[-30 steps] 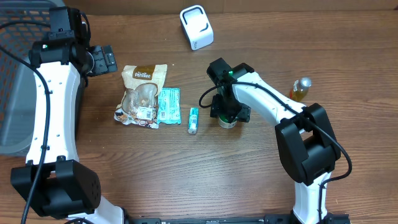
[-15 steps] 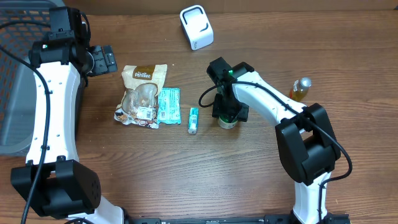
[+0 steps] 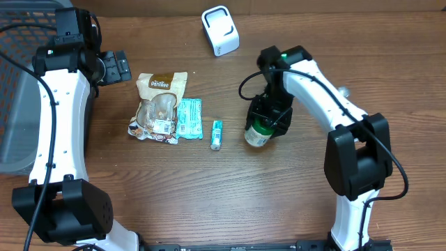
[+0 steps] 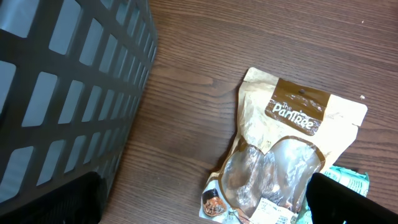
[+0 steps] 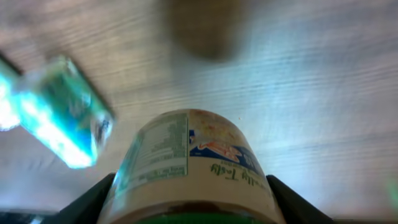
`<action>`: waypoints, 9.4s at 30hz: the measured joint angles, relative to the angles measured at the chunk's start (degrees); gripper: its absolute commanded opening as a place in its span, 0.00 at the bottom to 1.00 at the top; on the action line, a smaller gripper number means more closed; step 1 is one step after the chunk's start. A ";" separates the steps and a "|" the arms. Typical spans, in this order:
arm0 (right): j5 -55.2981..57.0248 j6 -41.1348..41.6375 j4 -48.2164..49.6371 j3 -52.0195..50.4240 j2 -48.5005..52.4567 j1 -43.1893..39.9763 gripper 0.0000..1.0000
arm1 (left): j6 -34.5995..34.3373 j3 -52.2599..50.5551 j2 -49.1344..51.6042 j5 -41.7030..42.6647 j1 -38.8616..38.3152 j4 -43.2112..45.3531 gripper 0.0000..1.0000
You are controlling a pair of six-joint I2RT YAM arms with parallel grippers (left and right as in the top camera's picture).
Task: Scan the item barcode
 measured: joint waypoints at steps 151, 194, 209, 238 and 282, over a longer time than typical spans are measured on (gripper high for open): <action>18.14 -18.32 28.44 26.86 0.76 0.59 0.04 | 0.00 0.00 0.00 0.00 0.00 0.00 1.00; 18.14 -14.16 93.07 24.28 27.34 0.59 0.04 | 0.00 0.00 0.00 0.00 0.00 0.00 1.00; 18.14 -11.32 94.86 24.26 30.71 0.59 0.04 | 0.00 0.00 0.00 0.00 0.00 0.00 1.00; 11.45 -11.56 10.54 24.44 3.72 -3.06 0.13 | 0.00 0.00 0.00 -0.02 0.00 0.02 1.00; 24.72 -11.58 11.34 -1.16 4.33 -4.04 0.75 | 0.00 0.00 0.00 0.00 0.00 0.00 1.00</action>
